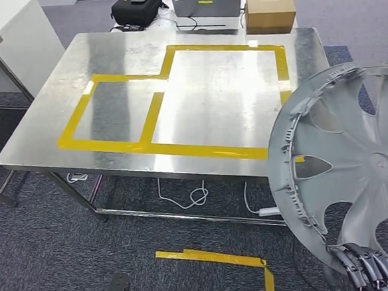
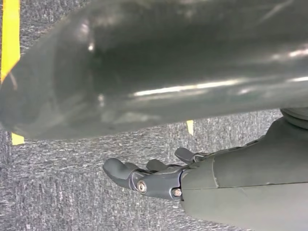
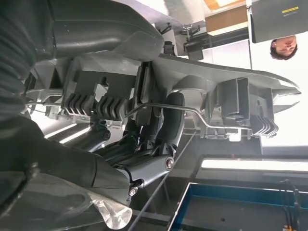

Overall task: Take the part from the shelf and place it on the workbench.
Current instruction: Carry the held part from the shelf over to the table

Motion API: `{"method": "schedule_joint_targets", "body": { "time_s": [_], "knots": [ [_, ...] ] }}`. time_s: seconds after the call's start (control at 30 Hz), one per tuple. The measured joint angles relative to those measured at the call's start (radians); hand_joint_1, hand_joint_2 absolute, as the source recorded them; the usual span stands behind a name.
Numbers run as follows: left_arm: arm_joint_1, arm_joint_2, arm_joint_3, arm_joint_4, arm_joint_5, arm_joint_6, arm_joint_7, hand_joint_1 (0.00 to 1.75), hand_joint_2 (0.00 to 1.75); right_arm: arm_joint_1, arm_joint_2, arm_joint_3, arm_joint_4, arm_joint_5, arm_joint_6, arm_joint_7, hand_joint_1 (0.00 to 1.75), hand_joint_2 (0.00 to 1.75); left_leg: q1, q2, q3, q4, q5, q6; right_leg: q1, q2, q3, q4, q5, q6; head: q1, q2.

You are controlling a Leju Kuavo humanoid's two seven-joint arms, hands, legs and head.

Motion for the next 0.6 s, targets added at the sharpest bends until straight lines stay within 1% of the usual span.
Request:
{"method": "schedule_joint_targets", "body": {
  "time_s": [0.03,0.07,0.1,0.13,0.17,0.2,0.23,0.27,0.3,0.33,0.37,0.43,0.47,0.5,0.53,0.57,0.6],
  "knots": [
    [0.001,0.000,0.000,0.000,0.000,0.000,-0.002,0.00,0.00,0.001,0.000,0.000,0.000,0.000,0.000,0.000,1.75,1.75,0.000,0.000,0.006,-0.039,0.039,0.003,0.000,0.001,0.010,0.000,-0.007,0.002,0.000,0.000],
    [0.002,0.000,0.000,0.000,0.000,0.000,-0.003,0.00,0.00,0.001,0.000,0.000,0.000,0.000,0.000,0.000,1.75,1.75,-0.001,0.000,0.023,-0.102,0.090,0.009,0.001,0.002,0.018,-0.001,-0.014,0.004,0.000,0.000],
    [0.002,0.001,0.000,0.000,0.000,0.000,-0.004,0.00,0.00,0.001,0.000,0.000,0.000,0.000,0.000,0.000,1.75,1.75,-0.004,0.000,0.039,-0.159,0.126,0.016,0.001,0.002,0.026,-0.001,-0.021,0.008,0.002,0.000],
    [0.002,0.002,0.001,0.000,0.000,0.000,-0.004,0.00,0.00,0.001,0.000,0.000,0.000,0.000,0.001,0.000,1.75,1.75,-0.009,0.000,0.050,-0.205,0.135,0.023,0.001,0.003,0.030,-0.001,-0.027,0.012,0.002,0.000],
    [0.003,0.003,0.001,0.000,0.000,-0.001,-0.004,0.00,0.00,0.001,0.000,0.000,0.000,0.000,0.001,0.000,1.75,1.75,-0.014,-0.001,0.056,-0.232,0.138,0.032,0.001,0.003,0.030,-0.003,-0.031,0.018,0.002,0.000],
    [0.005,0.004,0.001,0.000,0.000,0.000,-0.004,0.00,0.00,0.001,0.000,0.000,0.000,0.001,0.002,0.000,1.75,1.75,-0.018,-0.001,0.056,-0.241,0.130,0.040,0.001,0.004,0.033,-0.001,-0.032,0.024,0.002,0.000],
    [0.006,0.004,0.001,0.000,0.000,0.000,-0.004,0.00,0.00,0.002,0.000,0.001,0.000,0.001,0.002,-0.001,1.75,1.75,-0.019,-0.003,0.062,-0.252,0.131,0.048,0.001,0.005,0.037,0.002,-0.030,0.031,0.000,0.000],
    [0.007,0.004,0.002,0.000,0.000,0.000,-0.004,0.00,0.00,0.003,0.000,0.001,0.001,0.001,0.003,-0.001,1.75,1.75,-0.016,-0.003,0.073,-0.260,0.145,0.054,0.002,0.004,0.041,0.008,-0.033,0.037,0.000,0.000],
    [0.007,0.004,0.002,0.000,0.000,0.000,-0.004,0.00,0.00,0.004,0.000,0.002,0.001,0.000,0.003,-0.001,1.75,1.75,-0.014,-0.003,0.083,-0.267,0.149,0.059,0.002,0.003,0.041,0.024,-0.036,0.041,0.002,0.000],
    [0.005,0.003,0.003,0.000,0.000,0.000,-0.003,0.00,0.00,0.003,0.000,0.002,0.001,0.000,0.003,-0.001,1.75,1.75,-0.011,-0.003,0.094,-0.271,0.149,0.063,0.002,0.002,0.026,0.055,-0.047,0.044,0.003,0.000],
    [0.002,0.002,0.003,0.000,0.000,0.000,-0.003,0.00,0.00,0.003,0.000,0.003,0.002,0.000,0.004,-0.001,1.75,1.75,-0.011,-0.003,0.100,-0.274,0.146,0.066,0.001,0.002,-0.004,0.103,-0.067,0.046,0.005,0.000],
    [0.001,0.002,0.004,0.000,0.000,-0.001,-0.003,0.00,0.00,0.002,0.000,0.003,0.002,0.000,0.004,-0.001,1.75,1.75,-0.012,-0.003,0.105,-0.274,0.137,0.070,0.002,0.001,-0.086,0.220,-0.113,0.050,0.007,0.000],
    [0.002,0.002,0.004,0.000,0.000,-0.001,-0.003,0.00,0.00,0.002,0.000,0.004,0.002,0.000,0.005,-0.001,1.75,1.75,-0.012,-0.003,0.110,-0.274,0.131,0.070,0.002,0.001,-0.118,0.254,-0.125,0.051,0.006,0.000],
    [0.003,0.001,0.005,0.000,0.000,-0.001,-0.003,0.00,0.00,0.003,0.000,0.004,0.002,0.000,0.005,-0.002,1.75,1.75,-0.013,-0.003,0.117,-0.274,0.124,0.070,0.003,0.001,-0.136,0.259,-0.118,0.051,0.006,0.000],
    [0.004,0.001,0.005,0.000,0.000,-0.001,-0.003,0.00,0.00,0.003,0.000,0.005,0.002,0.000,0.006,-0.002,1.75,1.75,-0.013,-0.004,0.127,-0.274,0.117,0.069,0.003,0.001,-0.135,0.228,-0.086,0.050,0.007,0.000],
    [0.004,0.001,0.005,0.000,0.000,-0.001,-0.003,0.00,0.00,0.003,0.000,0.005,0.002,0.000,0.006,-0.002,1.75,1.75,-0.013,-0.005,0.139,-0.274,0.109,0.067,0.003,0.001,-0.120,0.171,-0.040,0.047,0.007,0.000],
    [0.004,0.000,0.005,0.000,0.000,-0.001,-0.003,0.00,0.00,0.003,0.000,0.006,0.002,0.000,0.006,-0.002,1.75,1.75,-0.013,-0.005,0.150,-0.274,0.100,0.065,0.004,-0.001,-0.102,0.113,-0.002,0.043,0.006,0.000]
  ]
}}
